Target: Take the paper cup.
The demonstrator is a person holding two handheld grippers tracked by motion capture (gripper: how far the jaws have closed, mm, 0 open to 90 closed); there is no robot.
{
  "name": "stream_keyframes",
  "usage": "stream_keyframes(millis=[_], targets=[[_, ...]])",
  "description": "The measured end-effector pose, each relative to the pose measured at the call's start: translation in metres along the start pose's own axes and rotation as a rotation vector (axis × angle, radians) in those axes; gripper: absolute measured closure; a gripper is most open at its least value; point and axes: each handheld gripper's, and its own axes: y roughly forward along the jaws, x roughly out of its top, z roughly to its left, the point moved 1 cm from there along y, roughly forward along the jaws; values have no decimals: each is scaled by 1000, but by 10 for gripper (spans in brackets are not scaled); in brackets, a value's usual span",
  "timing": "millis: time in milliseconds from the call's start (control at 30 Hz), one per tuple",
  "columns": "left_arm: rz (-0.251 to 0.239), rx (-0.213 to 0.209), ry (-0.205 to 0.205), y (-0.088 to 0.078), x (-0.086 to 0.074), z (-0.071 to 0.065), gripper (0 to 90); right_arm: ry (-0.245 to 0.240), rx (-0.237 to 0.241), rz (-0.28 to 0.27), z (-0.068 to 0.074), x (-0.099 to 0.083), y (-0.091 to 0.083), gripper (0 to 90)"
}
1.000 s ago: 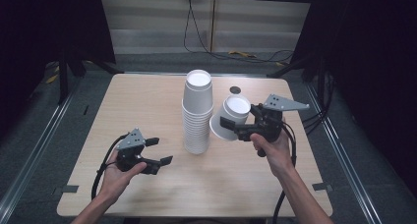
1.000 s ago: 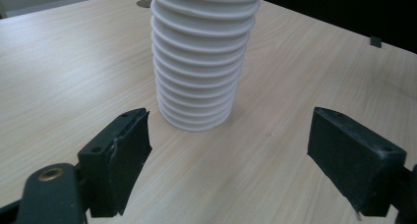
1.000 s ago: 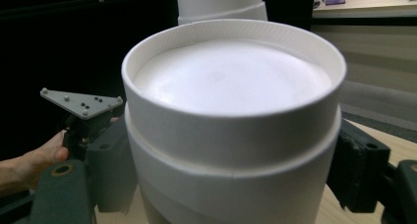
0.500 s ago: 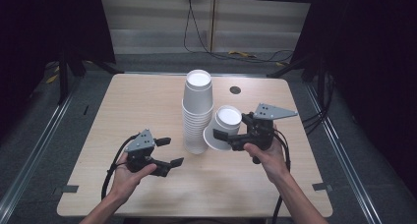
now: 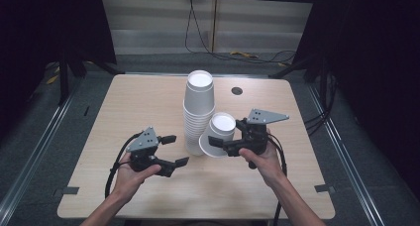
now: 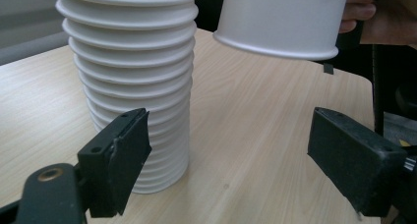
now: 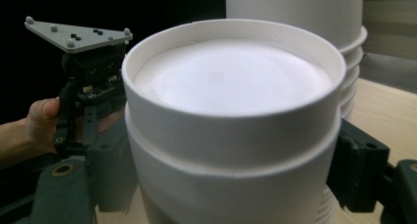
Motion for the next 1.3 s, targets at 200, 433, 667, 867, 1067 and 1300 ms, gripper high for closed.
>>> stream_keyframes(millis=[200,433,667,867,1067,1300], targets=[[0,-9,4,6,-1,-5,158,7,17,26,-3,-6,9,206],[7,-52,8,13,-4,-10,156,8,57,56,3,-13,20,207],[8,-67,21,15,-7,-12,157,23,70,77,4,-21,25,207],[17,-86,-25,24,-9,-12,156,28,90,89,5,-24,31,207],[31,-113,-23,28,-12,-13,153,34,104,107,8,-29,36,207],[56,-106,-9,34,-14,-17,98,47,115,114,11,-34,42,206]])
